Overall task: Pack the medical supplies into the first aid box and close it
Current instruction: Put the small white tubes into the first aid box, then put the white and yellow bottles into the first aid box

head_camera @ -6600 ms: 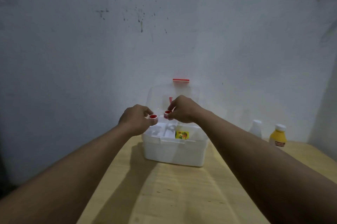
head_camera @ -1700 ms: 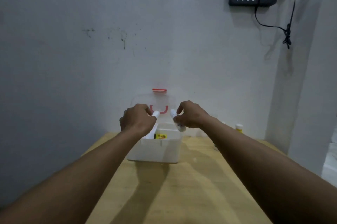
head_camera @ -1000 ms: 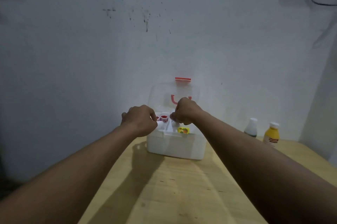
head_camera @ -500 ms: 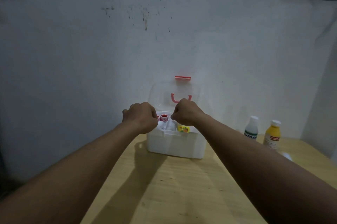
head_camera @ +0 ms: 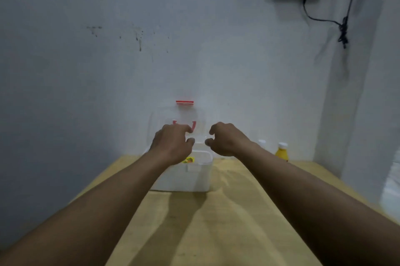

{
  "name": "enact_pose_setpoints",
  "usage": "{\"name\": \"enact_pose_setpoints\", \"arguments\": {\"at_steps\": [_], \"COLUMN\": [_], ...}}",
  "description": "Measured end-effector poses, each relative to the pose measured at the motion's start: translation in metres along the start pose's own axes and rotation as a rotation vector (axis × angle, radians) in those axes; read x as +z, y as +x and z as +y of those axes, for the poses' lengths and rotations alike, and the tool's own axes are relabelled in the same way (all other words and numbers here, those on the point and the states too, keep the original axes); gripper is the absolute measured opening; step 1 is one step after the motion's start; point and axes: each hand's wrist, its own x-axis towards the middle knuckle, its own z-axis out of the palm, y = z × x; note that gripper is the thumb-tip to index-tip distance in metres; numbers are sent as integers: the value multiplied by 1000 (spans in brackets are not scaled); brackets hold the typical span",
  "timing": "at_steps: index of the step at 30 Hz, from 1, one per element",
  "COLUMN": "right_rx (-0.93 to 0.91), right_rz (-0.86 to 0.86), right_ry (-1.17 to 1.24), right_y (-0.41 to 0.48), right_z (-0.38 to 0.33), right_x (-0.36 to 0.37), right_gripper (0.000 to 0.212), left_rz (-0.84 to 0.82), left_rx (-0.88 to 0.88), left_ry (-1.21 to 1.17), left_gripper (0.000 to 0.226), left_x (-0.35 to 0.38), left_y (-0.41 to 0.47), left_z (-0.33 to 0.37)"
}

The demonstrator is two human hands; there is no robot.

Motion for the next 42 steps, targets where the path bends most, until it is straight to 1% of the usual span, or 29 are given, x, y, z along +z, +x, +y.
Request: {"name": "enact_pose_setpoints", "arguments": {"at_steps": [9, 13, 16, 21, 25, 29, 34, 38, 42], "right_rx": [102, 158, 197, 227, 198, 167, 154, 144, 145], "right_rz": [107, 111, 109, 80, 22, 63, 99, 120, 127], "right_ry": [-108, -124, -104, -49, 60, 154, 251, 248, 219], "right_y": [-32, -39, -41, -41, -43, -45, -46, -43, -41], "right_z": [83, 121, 146, 180, 200, 214, 222, 222, 219], "right_x": [-38, -41, -38, -29, -21, -12, -10, -10, -12], "right_gripper": [35, 35, 39, 54, 47, 39, 35, 33, 33], "left_rz": [-44, -67, -92, -152, -200, -218, -202, -154, -129], "left_rx": [124, 169, 188, 176, 163, 154, 136, 109, 99], "left_ry": [-61, -62, -80, -106, -151, -243, -358, -445, -464], "left_gripper": [39, 39, 41, 49, 60, 52, 36, 31, 30], "left_x": [44, 68, 88, 121, 138, 150, 162, 164, 160], "left_y": [13, 21, 24, 35, 47, 56, 60, 60, 59], "left_z": [84, 111, 125, 140, 143, 142, 144, 146, 146]}}
